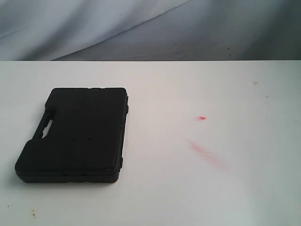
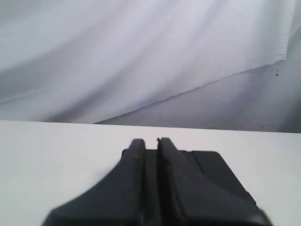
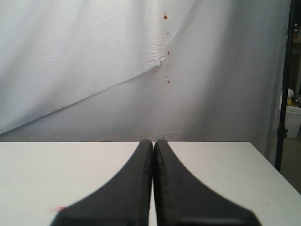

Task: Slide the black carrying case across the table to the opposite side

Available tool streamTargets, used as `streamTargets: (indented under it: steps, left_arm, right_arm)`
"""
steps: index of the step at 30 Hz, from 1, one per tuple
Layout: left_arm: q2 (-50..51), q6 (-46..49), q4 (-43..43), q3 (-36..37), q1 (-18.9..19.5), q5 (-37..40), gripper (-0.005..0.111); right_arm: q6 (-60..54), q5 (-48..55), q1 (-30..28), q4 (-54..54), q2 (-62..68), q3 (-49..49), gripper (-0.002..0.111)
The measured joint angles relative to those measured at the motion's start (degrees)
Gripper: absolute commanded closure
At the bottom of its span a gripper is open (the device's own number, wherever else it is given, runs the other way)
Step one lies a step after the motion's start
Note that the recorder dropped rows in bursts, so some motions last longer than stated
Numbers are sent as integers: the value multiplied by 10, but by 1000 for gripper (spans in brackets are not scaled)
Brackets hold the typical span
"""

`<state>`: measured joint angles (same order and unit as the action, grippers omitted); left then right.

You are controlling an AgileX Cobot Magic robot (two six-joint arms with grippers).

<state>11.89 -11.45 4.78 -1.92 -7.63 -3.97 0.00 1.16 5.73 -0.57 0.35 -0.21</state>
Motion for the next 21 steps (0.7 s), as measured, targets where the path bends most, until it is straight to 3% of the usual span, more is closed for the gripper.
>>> streamTargets:
  steps: [7,13,21]
  left_arm:
    - [-29,0,0,4,0,7,107]
    - [-29,0,-6,16,51,-6,107]
    - [-55,0,2,17,51,-9,107]
  right_arm:
    - [0,0,0,0,0,0,108]
    - [0,0,0,0,0,0,108]
    - [0,0,0,0,0,0,108]
